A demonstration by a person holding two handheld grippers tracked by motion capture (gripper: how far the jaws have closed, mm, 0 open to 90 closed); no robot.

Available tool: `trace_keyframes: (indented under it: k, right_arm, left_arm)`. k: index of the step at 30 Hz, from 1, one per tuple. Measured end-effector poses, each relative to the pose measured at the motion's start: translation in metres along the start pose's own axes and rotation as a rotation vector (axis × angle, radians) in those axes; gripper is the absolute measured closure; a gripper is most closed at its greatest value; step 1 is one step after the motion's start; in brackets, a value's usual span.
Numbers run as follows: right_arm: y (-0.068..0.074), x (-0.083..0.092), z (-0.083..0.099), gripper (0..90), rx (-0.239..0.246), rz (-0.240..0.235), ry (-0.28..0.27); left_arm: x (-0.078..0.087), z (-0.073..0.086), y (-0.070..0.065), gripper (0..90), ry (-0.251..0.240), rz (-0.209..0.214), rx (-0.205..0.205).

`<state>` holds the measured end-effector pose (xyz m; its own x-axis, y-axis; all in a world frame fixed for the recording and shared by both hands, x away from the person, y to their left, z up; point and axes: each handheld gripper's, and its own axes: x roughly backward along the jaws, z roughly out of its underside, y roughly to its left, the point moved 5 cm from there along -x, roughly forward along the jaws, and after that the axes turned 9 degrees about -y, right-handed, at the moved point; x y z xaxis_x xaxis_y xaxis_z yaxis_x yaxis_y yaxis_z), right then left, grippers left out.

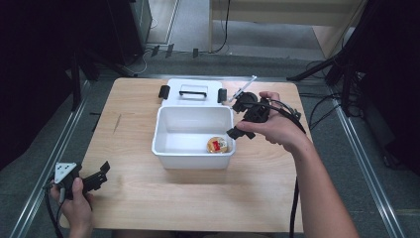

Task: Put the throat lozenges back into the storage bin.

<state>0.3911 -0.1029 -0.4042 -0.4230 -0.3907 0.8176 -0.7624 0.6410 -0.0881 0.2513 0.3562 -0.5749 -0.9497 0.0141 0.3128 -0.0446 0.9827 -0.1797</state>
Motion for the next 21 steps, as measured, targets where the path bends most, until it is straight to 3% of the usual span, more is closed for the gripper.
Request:
trace_keyframes:
  k: [8,21]
  right_arm:
    - [-0.016,0.004,0.023,0.0,-0.045,0.041,-0.047]
    - [-0.037,0.006,0.067,0.0,-0.162,0.098,-0.133]
  left_arm:
    - [0.0,0.0,0.0,0.0,-0.001,-0.001,-0.001]
    - [0.0,0.0,0.0,0.0,-0.003,-0.001,0.001]
